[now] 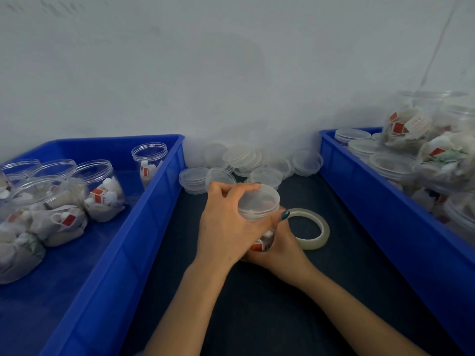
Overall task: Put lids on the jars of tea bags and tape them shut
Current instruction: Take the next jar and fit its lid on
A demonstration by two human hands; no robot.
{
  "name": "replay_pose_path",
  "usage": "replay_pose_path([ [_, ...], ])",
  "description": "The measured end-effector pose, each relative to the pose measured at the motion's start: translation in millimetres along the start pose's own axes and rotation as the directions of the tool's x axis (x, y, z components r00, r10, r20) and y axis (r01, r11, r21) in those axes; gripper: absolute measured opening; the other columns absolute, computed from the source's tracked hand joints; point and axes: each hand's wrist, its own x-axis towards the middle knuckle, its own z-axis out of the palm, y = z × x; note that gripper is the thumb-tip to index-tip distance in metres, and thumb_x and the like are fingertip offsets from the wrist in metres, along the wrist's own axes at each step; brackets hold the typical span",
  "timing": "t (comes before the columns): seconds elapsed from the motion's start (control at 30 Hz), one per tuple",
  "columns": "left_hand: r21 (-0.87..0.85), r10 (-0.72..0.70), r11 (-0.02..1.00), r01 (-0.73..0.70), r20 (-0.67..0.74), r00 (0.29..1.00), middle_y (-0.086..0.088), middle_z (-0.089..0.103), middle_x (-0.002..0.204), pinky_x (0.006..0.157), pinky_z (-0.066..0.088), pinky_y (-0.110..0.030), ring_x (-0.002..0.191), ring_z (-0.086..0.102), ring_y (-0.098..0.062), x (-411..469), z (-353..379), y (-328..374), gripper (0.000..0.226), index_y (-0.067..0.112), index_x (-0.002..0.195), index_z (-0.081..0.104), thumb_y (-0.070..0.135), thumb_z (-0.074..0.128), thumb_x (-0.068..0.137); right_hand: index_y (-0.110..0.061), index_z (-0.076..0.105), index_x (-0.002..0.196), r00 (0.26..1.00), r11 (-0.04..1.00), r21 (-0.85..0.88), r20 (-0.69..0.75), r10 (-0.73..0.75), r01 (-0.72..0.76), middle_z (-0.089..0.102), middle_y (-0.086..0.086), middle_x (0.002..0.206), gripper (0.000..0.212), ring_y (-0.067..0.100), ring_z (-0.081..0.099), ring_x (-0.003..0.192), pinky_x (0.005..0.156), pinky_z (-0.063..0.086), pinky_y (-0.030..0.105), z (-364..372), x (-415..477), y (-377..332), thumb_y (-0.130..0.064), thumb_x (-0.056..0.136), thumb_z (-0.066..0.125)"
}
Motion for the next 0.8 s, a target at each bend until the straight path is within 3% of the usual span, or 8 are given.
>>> replay_pose_path([
  [0.13, 0.024, -0.065, 0.997, 0.067, -0.086, 0.994, 0.017, 0.03, 0.112, 0.069, 0.035, -0.007, 0.097, 0.045, 0.0, -7, 9, 10, 0.073, 0.049, 0.124, 0.058, 0.081, 0.066, 0.059, -0.017, 0.026, 0.128, 1.0, 0.992, -0.125, -0.025, 0.016, -0.019, 0.069, 0.001, 0.107, 0.08, 0.014, 0.07, 0.098, 0.088, 0.058, 0.042, 5, -6, -3, -0.019, 0.075, 0.086],
  [0.27, 0.089, -0.087, 0.991, 0.099, -0.131, 0.988, 0.016, 0.024, 0.11, 0.074, 0.049, -0.022, 0.094, 0.05, -0.005, -15, 14, 21, 0.079, 0.046, 0.131, 0.056, 0.085, 0.056, 0.062, -0.015, 0.034, 0.139, 0.995, 0.939, -0.343, -0.086, -0.055, 0.023, 0.05, -0.022, 0.112, 0.081, -0.005, 0.06, 0.097, 0.079, 0.056, 0.025, 8, -13, -5, -0.043, 0.075, 0.076],
  [0.33, 0.087, -0.093, 0.991, 0.104, -0.118, 0.989, 0.015, 0.026, 0.115, 0.076, 0.053, -0.026, 0.097, 0.054, -0.007, -16, 12, 21, 0.082, 0.046, 0.135, 0.053, 0.087, 0.049, 0.065, -0.017, 0.035, 0.143, 0.989, 0.911, -0.409, -0.113, -0.097, 0.042, 0.045, -0.017, 0.12, 0.084, -0.007, 0.054, 0.102, 0.078, 0.053, 0.018, 8, -13, -6, -0.047, 0.075, 0.075],
  [0.4, 0.054, -0.096, 0.994, 0.1, -0.083, 0.992, 0.015, 0.029, 0.121, 0.076, 0.048, -0.019, 0.1, 0.052, -0.004, -16, 10, 19, 0.079, 0.047, 0.137, 0.051, 0.086, 0.046, 0.069, -0.02, 0.033, 0.143, 0.981, 0.914, -0.401, -0.145, -0.125, 0.057, 0.048, -0.013, 0.129, 0.088, -0.002, 0.056, 0.109, 0.079, 0.051, 0.015, 7, -13, -7, -0.044, 0.073, 0.081],
  [0.47, -0.054, -0.108, 0.993, 0.106, -0.053, 0.993, 0.016, 0.037, 0.124, 0.075, 0.04, -0.005, 0.101, 0.05, 0.002, -13, 6, 15, 0.066, 0.05, 0.134, 0.054, 0.077, 0.057, 0.073, -0.036, 0.031, 0.132, 0.973, 0.956, -0.285, -0.192, -0.129, 0.07, 0.058, -0.022, 0.122, 0.086, 0.0, 0.063, 0.108, 0.081, 0.052, 0.016, 5, -16, -8, -0.037, 0.068, 0.089],
  [0.53, -0.234, -0.153, 0.962, 0.14, -0.037, 0.988, 0.019, 0.049, 0.122, 0.079, 0.045, -0.005, 0.104, 0.054, 0.007, -7, -1, 11, 0.06, 0.051, 0.125, 0.061, 0.074, 0.065, 0.069, -0.044, 0.036, 0.129, 0.974, 0.991, -0.097, -0.201, -0.107, 0.089, 0.065, -0.02, 0.117, 0.085, 0.004, 0.068, 0.104, 0.083, 0.056, 0.023, 1, -17, -11, -0.027, 0.066, 0.092],
  [0.63, -0.474, -0.204, 0.858, 0.198, 0.04, 0.978, 0.016, 0.066, 0.117, 0.08, 0.058, -0.023, 0.103, 0.066, -0.002, 0, -11, 6, 0.065, 0.044, 0.118, 0.065, 0.075, 0.066, 0.06, -0.034, 0.048, 0.132, 0.99, 0.984, 0.171, -0.134, -0.036, 0.058, 0.068, -0.013, 0.118, 0.079, 0.009, 0.069, 0.106, 0.083, 0.056, 0.022, -6, -15, -17, -0.019, 0.065, 0.087],
  [0.8, -0.589, -0.219, 0.768, 0.251, 0.126, 0.967, 0.041, 0.064, 0.096, 0.061, 0.044, 0.001, 0.089, 0.059, 0.024, 5, -17, 4, 0.066, 0.044, 0.115, 0.062, 0.072, 0.064, 0.056, -0.023, 0.06, 0.124, 0.971, 0.841, 0.492, 0.185, 0.15, -0.224, 0.075, 0.0, 0.114, 0.071, 0.018, 0.07, 0.107, 0.083, 0.058, 0.029, -17, -10, -22, -0.039, 0.057, 0.078],
])
